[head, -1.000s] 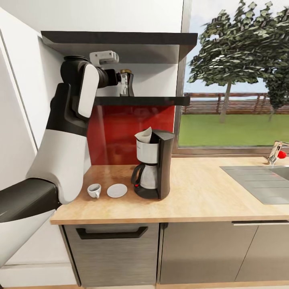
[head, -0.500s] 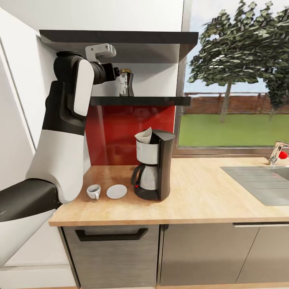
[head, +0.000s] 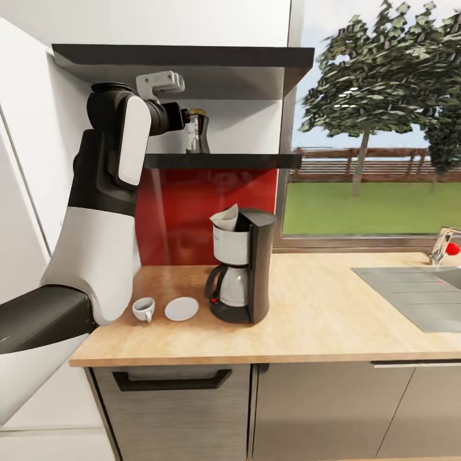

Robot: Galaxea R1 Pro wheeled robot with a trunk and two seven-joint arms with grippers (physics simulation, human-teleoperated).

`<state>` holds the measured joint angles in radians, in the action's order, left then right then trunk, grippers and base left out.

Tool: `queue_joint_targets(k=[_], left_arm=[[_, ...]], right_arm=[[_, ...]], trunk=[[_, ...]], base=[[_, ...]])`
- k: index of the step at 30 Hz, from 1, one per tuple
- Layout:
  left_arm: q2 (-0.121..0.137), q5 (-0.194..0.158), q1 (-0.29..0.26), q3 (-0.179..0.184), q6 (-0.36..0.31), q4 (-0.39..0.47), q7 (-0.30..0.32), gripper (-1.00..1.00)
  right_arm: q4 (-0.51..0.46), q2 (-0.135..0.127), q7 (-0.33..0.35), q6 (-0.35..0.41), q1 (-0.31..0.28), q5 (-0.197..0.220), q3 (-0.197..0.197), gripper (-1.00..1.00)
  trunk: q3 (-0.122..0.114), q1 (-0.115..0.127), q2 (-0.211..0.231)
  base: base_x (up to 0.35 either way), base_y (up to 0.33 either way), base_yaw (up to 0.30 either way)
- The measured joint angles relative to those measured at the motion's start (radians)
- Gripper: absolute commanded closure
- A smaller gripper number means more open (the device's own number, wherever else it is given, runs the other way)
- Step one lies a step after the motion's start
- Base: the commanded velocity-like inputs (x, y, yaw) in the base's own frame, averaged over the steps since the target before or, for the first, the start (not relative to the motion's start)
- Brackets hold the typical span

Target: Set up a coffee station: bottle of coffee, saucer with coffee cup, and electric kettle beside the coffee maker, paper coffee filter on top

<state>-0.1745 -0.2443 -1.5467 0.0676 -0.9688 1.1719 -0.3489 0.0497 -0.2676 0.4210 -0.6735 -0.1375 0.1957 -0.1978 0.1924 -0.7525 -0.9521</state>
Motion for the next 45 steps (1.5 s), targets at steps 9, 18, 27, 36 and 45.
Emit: queue_joint_targets(k=[9, 18, 27, 36, 45], left_arm=[[0.0, 0.0, 0.0, 0.001, 0.0, -0.002, 0.0, -1.0], [0.0, 0.0, 0.0, 0.001, 0.0, -0.003, 0.0, -1.0], [0.0, 0.0, 0.0, 0.001, 0.0, -0.001, 0.0, -1.0], [0.0, 0.0, 0.0, 0.005, 0.0, 0.003, 0.0, -1.0], [0.0, 0.0, 0.0, 0.005, 0.0, 0.003, 0.0, -1.0]], right_arm=[[-0.001, 0.003, 0.006, 0.003, 0.001, -0.002, -0.003, -1.0], [-0.001, 0.007, 0.003, -0.045, 0.006, -0.006, -0.005, -1.0], [-0.002, 0.008, 0.002, -0.246, 0.091, -0.009, -0.005, -1.0], [-0.002, 0.007, 0.003, -0.312, 0.114, -0.01, -0.004, -1.0], [-0.002, 0.005, 0.003, -0.315, 0.115, -0.01, -0.004, -1.0]], trunk=[[0.0, 0.0, 0.0], [0.0, 0.0, 0.0], [0.0, 0.0, 0.0], [0.0, 0.0, 0.0], [0.0, 0.0, 0.0]], base=[[0.087, -0.07, 0.0], [0.049, -0.037, 0.0], [0.018, -0.013, 0.0], [0.048, -0.02, 0.0], [0.069, -0.035, 0.0]])
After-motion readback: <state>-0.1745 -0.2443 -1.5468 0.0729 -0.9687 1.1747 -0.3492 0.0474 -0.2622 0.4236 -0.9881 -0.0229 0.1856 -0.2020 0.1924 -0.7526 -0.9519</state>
